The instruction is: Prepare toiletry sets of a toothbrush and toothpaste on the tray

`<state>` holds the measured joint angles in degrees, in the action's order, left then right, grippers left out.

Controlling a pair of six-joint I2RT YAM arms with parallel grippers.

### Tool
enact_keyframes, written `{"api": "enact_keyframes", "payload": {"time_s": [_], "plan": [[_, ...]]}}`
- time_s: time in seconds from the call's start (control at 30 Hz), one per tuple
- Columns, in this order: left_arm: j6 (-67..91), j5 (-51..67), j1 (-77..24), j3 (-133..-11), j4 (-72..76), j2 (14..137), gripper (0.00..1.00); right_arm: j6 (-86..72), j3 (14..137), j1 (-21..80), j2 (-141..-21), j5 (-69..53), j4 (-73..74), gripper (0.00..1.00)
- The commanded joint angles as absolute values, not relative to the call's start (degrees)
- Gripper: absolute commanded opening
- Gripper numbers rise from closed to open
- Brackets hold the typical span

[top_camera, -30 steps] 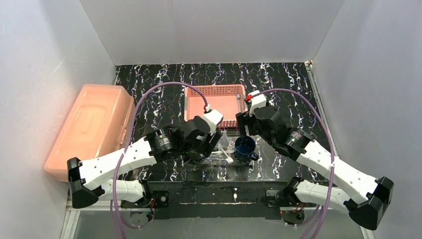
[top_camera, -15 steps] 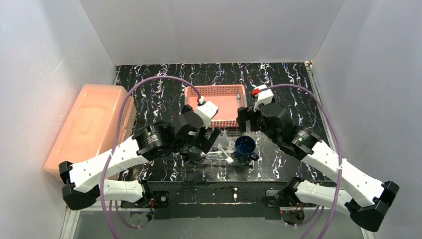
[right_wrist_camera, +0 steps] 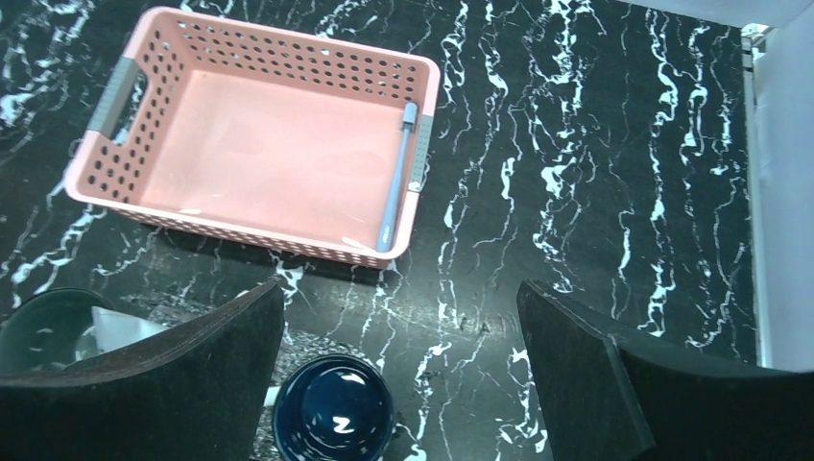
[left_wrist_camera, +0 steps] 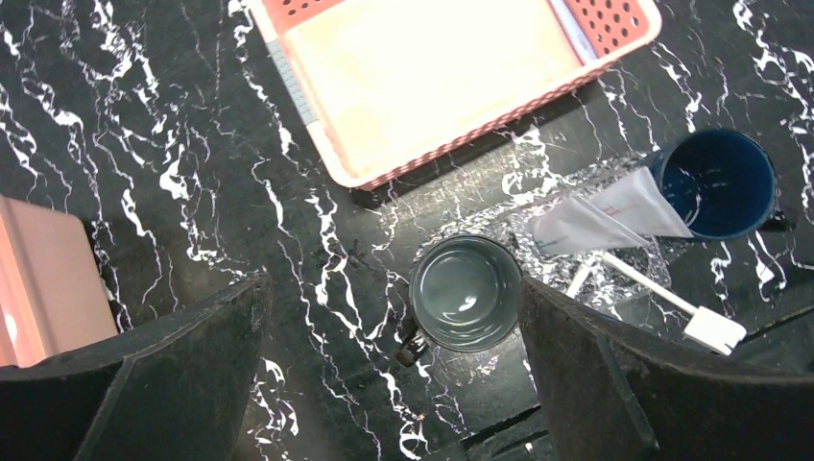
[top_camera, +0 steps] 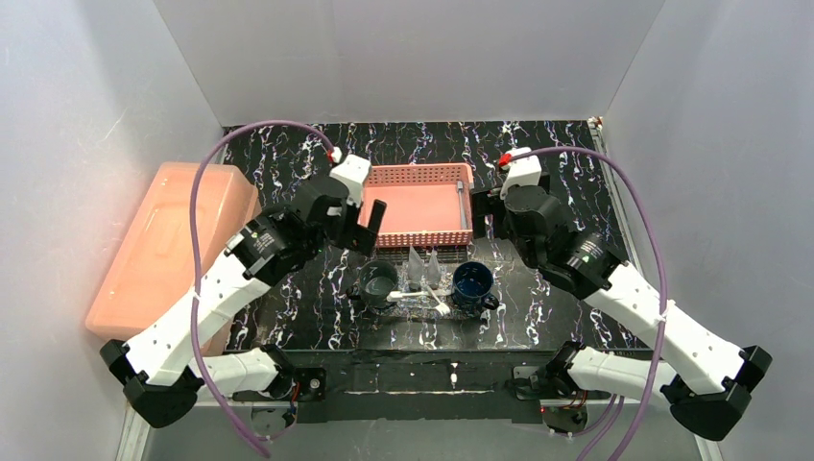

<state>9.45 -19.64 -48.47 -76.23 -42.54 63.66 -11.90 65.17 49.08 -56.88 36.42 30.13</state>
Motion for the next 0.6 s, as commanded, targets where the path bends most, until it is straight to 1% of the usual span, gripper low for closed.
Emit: {"api": "enact_keyframes", "payload": {"time_s": [0.0, 0.1, 0.27, 0.37, 0.57], "plan": [[9.86, -13.11, -41.87, -76.85, -43.05, 61.45, 0.98, -9.23, 68.73, 47.82, -58.34, 40.26, 30.29, 0.98], [10.55, -11.70, -37.57, -76.75, -42.83, 61.50, 0.98, -8.88, 70.00, 43.99, -59.92, 39.91, 30.18, 0.98], [12.00, -11.65, -33.38, -76.40, -42.38, 60.85, 0.98, -8.92, 70.22, 34.43, -61.18, 32.11, 28.00, 0.98], [12.88, -12.69, -32.54, -75.07, -40.70, 60.36, 0.98, -9.26, 70.02, 28.50, -63.00, 28.28, 27.25, 0.98], [15.41, -15.67, -32.54, -72.60, -37.15, 56.77, 0.98, -11.72, 66.51, 20.49, -64.20, 20.61, 24.02, 0.98]]}}
